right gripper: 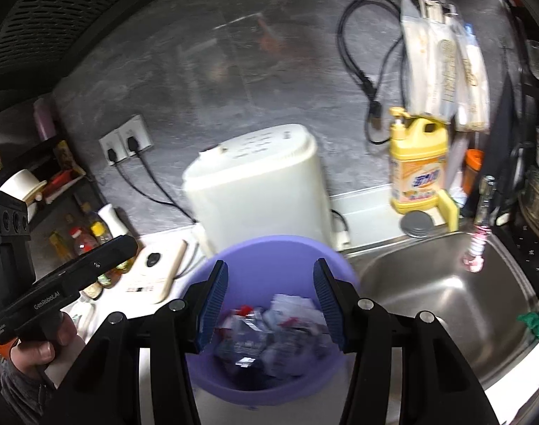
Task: Collect trash
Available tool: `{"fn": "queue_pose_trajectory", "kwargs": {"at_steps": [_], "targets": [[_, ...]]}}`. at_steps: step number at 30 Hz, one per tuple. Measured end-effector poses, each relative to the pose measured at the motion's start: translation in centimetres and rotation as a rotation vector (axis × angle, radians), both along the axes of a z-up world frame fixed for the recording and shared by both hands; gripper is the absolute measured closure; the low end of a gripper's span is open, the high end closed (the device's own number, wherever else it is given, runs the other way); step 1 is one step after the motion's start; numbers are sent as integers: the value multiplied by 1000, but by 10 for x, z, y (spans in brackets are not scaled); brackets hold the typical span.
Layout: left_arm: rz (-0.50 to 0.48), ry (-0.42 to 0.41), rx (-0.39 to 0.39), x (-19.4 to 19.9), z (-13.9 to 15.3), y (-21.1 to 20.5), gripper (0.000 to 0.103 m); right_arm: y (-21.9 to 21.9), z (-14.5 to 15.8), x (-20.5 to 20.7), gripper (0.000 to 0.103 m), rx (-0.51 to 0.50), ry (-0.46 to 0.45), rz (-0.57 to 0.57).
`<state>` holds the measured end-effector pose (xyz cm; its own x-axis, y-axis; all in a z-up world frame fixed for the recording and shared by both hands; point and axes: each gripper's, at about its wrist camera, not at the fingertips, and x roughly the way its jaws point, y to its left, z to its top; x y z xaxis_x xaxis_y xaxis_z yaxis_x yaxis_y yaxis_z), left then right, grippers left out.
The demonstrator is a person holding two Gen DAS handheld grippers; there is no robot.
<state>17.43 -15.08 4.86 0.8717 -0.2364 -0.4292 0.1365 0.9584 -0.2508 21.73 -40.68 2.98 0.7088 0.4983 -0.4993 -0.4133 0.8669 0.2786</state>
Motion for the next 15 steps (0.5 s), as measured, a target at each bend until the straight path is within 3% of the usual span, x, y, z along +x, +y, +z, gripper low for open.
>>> {"fn": "queue_pose_trajectory", "kwargs": {"at_steps": [4,9,13,15], "targets": [[50,-18,12,-19,13,22,28,23,5,-6,53,3,17,42],[105,-12,33,-44,22,45,19,48,11,-14,51,-22,31,73],[144,-14,26,-62,28,63,6,63,14,-23,40,-39,24,91],[166,-18,27,-73,30,73,6,70,14,-29,34,-42,30,103]]}}
